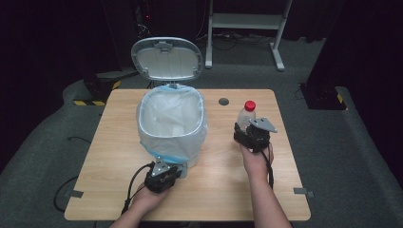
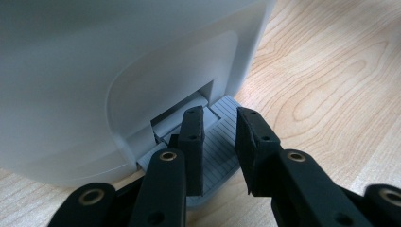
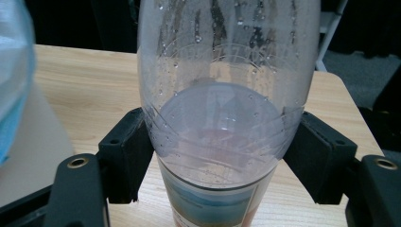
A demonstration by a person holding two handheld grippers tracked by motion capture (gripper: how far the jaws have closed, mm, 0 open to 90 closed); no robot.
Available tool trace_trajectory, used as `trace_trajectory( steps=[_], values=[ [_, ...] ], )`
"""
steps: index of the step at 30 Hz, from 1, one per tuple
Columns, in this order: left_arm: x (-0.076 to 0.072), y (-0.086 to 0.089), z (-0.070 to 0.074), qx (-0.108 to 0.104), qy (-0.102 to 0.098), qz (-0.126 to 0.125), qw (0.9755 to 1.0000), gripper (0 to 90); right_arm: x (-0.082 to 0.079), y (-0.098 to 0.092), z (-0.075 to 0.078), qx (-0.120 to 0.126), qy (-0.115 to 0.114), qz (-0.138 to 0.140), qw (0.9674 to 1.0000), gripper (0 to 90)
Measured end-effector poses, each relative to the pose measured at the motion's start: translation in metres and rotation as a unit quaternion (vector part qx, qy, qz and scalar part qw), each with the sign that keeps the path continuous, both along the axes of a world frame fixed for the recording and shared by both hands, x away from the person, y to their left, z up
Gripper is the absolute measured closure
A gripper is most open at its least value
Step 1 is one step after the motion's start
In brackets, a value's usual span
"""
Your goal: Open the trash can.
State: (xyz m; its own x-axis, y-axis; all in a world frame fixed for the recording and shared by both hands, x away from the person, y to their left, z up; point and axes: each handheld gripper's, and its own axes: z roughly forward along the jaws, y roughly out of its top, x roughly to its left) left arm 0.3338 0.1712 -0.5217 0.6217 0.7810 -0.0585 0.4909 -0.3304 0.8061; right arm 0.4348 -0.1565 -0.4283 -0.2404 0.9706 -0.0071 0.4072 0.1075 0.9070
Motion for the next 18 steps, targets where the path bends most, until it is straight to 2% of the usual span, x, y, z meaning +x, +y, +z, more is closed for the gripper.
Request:
trace_trajectory(
  steps=[3,10,18],
  values=[
    [0.0,0.0,0.0,0.003,0.0,-0.001,1.0,72.2,-0.007,0.005,0.003,-0.004,-0.01,0.01,0.9999,28.0],
    [0.0,0.0,0.0,0.004,0.0,-0.001,1.0,72.2,-0.02,0.01,0.01,0.004,-0.026,0.024,0.9994,28.2],
    [0.0,0.0,0.0,0.005,0.001,-0.001,1.0,72.1,-0.034,0.012,0.015,0.019,-0.029,0.033,0.9989,28.3]
  ],
)
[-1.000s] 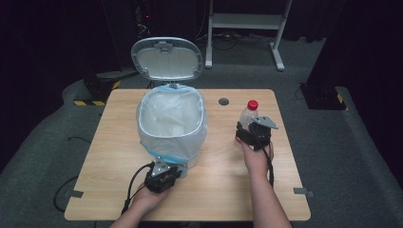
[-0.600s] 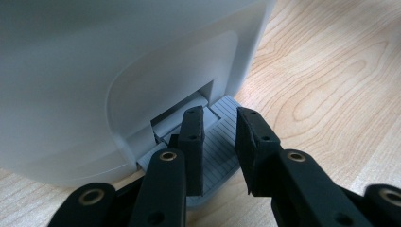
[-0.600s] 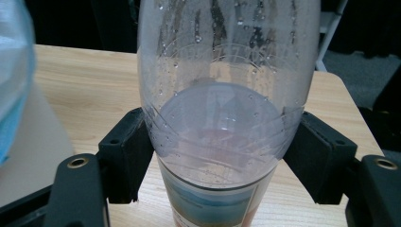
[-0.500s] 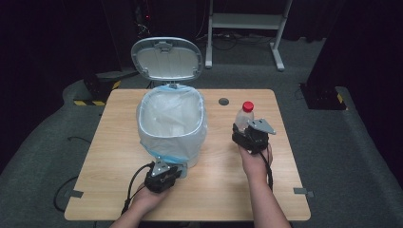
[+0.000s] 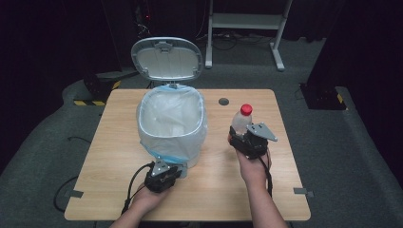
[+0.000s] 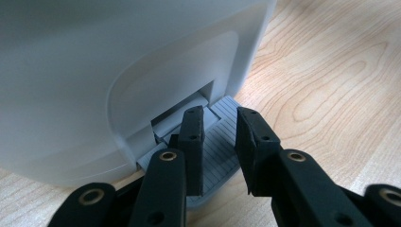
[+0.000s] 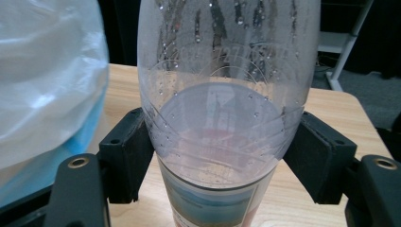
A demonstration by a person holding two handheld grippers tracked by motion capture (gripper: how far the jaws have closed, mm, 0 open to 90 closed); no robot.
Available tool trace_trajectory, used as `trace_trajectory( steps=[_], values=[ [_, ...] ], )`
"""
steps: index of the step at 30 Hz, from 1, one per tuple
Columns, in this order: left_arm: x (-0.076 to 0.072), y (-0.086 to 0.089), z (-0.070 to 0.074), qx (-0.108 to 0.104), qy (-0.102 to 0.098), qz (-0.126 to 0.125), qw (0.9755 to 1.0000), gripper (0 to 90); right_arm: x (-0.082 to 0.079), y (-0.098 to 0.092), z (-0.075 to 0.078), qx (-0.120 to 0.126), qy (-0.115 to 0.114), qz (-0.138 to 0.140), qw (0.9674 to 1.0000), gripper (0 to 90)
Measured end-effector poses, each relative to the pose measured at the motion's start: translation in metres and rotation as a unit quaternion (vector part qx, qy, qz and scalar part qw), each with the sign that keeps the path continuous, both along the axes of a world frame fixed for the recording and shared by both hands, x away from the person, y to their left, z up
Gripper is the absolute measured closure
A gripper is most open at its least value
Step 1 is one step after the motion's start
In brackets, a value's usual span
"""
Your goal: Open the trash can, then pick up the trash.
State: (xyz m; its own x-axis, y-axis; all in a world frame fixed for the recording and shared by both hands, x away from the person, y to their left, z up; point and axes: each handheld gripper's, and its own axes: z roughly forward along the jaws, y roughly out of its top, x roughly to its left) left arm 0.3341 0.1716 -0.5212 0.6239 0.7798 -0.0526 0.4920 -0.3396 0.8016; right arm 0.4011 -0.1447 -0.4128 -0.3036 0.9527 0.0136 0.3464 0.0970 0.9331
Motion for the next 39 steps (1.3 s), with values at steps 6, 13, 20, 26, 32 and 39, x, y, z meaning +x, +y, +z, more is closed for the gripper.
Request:
trace_trajectory(
  steps=[6,13,20,26,32,39],
  values=[
    [0.001,0.001,0.0,-0.007,0.004,0.0,1.0,72.1,-0.018,-0.001,0.006,0.006,-0.011,0.008,0.9999,28.3],
    [0.0,0.001,0.0,-0.004,0.002,-0.001,1.0,72.1,-0.028,-0.003,0.013,0.018,-0.031,0.013,0.9993,28.4],
    [0.001,0.002,0.0,-0.008,0.004,-0.001,1.0,72.2,-0.034,-0.001,0.015,0.022,-0.038,0.016,0.9989,28.4],
    [0.002,0.002,0.0,-0.012,0.006,-0.002,0.9999,72.2,-0.038,-0.001,0.017,0.029,-0.046,0.015,0.9984,28.4],
    [0.003,0.003,0.0,-0.02,0.012,-0.001,0.9997,72.4,-0.044,-0.001,0.021,0.034,-0.062,0.015,0.9974,28.4],
    [0.0,0.001,0.0,-0.006,0.002,-0.001,1.0,72.2,-0.051,0.0,0.032,0.034,-0.084,0.018,0.9958,28.4]
  ],
)
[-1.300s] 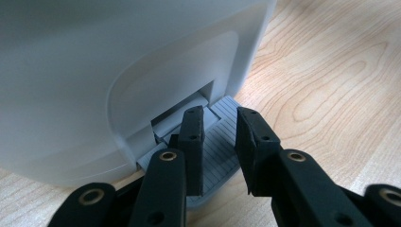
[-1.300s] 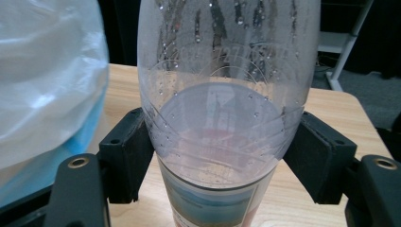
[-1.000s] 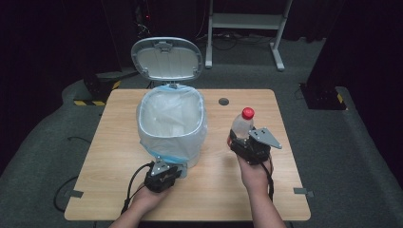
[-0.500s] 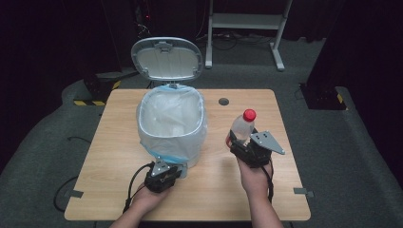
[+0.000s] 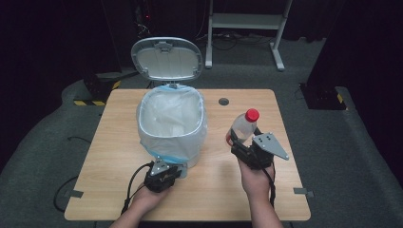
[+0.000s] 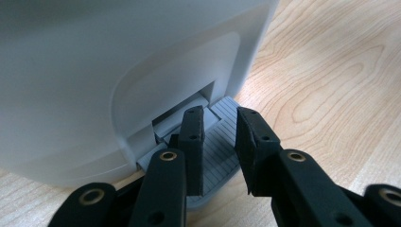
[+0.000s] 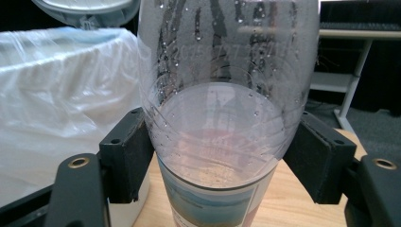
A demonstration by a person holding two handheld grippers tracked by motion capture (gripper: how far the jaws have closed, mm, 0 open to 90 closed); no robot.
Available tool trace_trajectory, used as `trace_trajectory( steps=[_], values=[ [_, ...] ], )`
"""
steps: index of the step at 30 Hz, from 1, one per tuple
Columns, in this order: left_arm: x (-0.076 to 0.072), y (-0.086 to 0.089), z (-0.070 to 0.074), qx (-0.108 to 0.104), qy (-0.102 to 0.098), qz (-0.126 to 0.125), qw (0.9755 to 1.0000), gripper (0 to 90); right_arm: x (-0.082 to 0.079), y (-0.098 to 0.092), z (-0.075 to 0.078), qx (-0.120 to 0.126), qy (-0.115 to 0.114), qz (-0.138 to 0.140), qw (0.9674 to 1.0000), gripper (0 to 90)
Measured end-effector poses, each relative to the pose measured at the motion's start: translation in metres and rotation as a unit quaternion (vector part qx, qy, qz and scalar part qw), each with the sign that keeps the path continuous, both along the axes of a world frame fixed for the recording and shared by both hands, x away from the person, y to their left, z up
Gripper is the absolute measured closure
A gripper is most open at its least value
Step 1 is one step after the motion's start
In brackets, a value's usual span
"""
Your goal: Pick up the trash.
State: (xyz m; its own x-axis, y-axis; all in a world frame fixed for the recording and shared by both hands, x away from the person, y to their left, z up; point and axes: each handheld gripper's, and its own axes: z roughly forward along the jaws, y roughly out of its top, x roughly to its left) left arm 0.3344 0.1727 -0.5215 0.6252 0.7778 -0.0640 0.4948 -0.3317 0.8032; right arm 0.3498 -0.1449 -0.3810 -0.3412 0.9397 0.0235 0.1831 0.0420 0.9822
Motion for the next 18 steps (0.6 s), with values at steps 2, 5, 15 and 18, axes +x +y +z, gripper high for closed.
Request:
trace_trajectory(
  steps=[2,5,15,18],
  values=[
    [0.0,-0.001,0.0,0.005,-0.002,0.0,1.0,72.2,-0.001,0.002,0.004,0.002,-0.004,0.002,1.0,28.4],
    [0.001,0.001,0.0,-0.002,0.003,-0.002,1.0,72.2,-0.003,0.006,0.011,0.0,-0.016,0.008,0.9998,28.4],
    [0.002,0.001,0.0,-0.007,0.005,-0.002,1.0,72.3,-0.008,0.017,0.033,0.004,-0.048,0.016,0.9987,28.4],
    [0.001,0.001,0.0,-0.008,0.004,-0.001,1.0,72.3,-0.008,0.02,0.039,0.004,-0.055,0.017,0.9983,28.4]
  ],
)
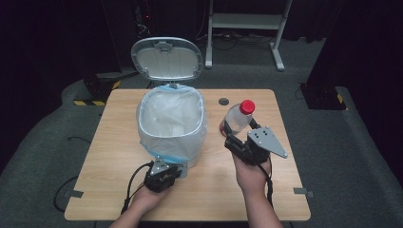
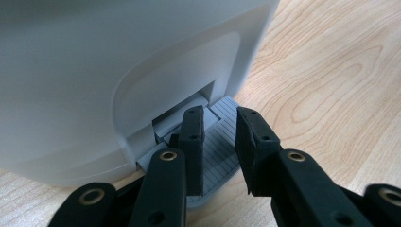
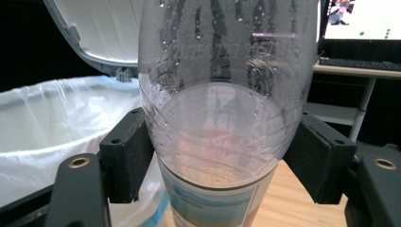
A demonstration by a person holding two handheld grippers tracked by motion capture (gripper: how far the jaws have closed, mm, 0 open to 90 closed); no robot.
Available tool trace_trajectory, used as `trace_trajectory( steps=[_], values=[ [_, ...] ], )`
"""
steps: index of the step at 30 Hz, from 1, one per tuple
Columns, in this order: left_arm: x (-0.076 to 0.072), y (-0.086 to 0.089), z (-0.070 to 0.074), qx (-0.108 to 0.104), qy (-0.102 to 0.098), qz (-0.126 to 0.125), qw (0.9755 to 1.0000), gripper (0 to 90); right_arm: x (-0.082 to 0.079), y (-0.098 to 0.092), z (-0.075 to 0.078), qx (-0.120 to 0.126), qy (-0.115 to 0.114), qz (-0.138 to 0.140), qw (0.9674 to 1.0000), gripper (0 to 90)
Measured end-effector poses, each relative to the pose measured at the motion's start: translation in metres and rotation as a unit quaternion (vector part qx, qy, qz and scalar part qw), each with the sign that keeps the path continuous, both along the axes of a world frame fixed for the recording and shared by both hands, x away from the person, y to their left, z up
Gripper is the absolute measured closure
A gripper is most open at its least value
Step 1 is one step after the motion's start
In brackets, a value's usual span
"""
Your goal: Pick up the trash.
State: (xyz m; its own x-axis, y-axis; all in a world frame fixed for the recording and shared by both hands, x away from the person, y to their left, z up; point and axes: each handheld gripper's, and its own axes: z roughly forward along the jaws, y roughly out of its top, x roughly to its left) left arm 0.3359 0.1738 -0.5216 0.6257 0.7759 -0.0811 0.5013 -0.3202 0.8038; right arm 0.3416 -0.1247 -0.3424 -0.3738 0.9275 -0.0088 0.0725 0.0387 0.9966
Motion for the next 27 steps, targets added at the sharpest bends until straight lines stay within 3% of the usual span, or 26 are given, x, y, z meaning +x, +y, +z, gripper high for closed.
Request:
trace_trajectory(
  steps=[21,27],
  values=[
    [0.0,0.001,0.0,0.004,0.0,-0.002,1.0,72.4,0.003,0.018,0.039,0.003,-0.04,0.004,0.9992,28.5],
    [0.001,0.001,0.0,-0.004,0.005,-0.001,1.0,72.4,0.005,0.025,0.053,-0.001,-0.055,0.005,0.9985,28.5]
  ],
)
